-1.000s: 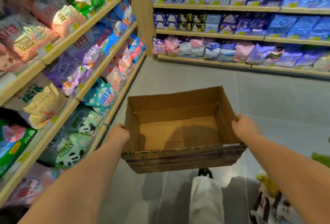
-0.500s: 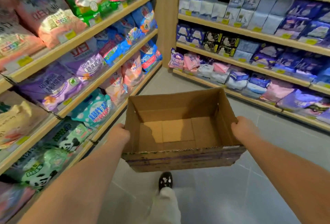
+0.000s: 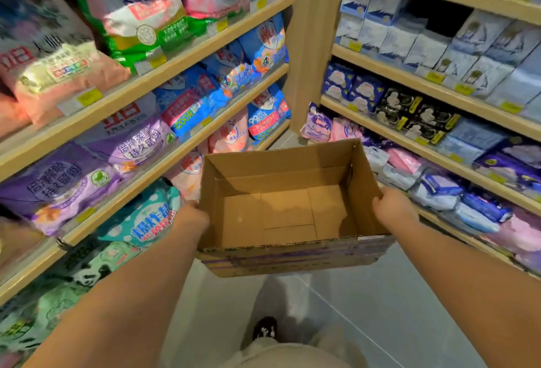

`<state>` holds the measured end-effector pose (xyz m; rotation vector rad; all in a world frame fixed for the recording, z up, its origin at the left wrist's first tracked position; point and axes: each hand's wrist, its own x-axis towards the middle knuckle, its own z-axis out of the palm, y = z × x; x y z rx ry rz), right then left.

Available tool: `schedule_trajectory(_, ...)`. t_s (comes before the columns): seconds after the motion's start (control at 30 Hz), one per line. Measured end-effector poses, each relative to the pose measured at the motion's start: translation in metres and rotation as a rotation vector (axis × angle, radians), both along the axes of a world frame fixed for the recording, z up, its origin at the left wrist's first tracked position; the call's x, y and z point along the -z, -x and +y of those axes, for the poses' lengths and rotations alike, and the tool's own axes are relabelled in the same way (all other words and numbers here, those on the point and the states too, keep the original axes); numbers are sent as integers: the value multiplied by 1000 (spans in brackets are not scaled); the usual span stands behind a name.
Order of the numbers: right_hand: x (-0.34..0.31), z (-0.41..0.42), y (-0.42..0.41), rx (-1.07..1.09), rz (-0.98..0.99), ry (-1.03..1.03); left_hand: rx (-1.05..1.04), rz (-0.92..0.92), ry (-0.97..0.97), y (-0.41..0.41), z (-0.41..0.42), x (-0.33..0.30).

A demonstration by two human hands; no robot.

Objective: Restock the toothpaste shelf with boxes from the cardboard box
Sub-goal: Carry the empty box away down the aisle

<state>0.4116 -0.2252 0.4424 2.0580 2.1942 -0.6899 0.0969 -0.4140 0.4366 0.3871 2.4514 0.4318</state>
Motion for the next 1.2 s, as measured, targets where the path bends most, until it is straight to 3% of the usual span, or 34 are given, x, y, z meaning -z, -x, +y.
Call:
schedule_trajectory(0.33, 44, 237, 92, -310, -43, 30, -340, -32, 51, 11, 148, 47)
schedule_trajectory(0.5, 77, 322, 139, -486, -102, 106, -546, -124, 7, 3, 194, 88)
schedule_trajectory(0.67, 131, 367, 171, -516, -101, 152, -683, -196, 56, -1, 226, 136)
schedule_trajectory(1.0, 352, 427, 240, -473, -148, 272, -790, -156, 69, 36, 291, 339)
schedule_trajectory(1.2, 472, 449, 257, -447, -12, 280, -830, -134, 19, 41, 314, 464)
